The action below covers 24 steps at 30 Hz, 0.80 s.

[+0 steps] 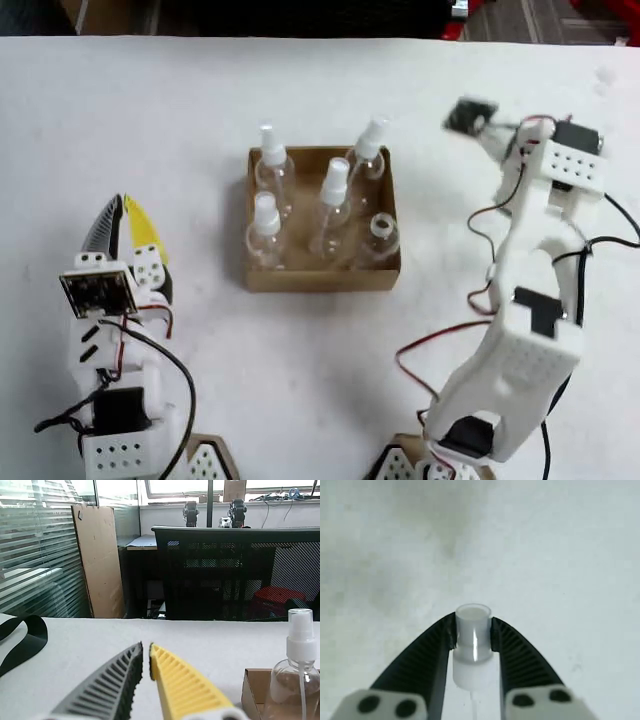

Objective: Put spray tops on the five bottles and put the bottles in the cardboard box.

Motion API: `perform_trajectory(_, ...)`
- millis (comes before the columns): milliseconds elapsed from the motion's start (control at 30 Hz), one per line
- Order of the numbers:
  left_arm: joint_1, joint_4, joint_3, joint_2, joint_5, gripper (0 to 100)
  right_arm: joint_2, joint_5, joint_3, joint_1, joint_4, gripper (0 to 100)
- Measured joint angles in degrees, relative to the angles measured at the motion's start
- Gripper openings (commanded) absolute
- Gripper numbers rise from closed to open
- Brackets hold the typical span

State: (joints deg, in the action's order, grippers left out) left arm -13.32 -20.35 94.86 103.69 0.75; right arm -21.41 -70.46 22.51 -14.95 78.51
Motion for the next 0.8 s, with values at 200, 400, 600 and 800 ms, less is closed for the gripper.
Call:
perform_trajectory(200,0.0,0.0,0.0,0.0,0.0,3,11.2,15.9,0.0,6.9,6.8,1.6)
perform_trajectory(400,0.0,0.0,0.0,0.0,0.0,3,23.6,20.9,0.0,11.8,6.3,1.6)
perform_trajectory(600,0.0,0.0,0.0,0.0,0.0,3,38.0,21.5,-1.5,15.4,4.7,1.6)
perform_trajectory(800,0.0,0.0,0.0,0.0,0.0,3,52.6,32.5,-12.2,20.0,-1.8,1.6)
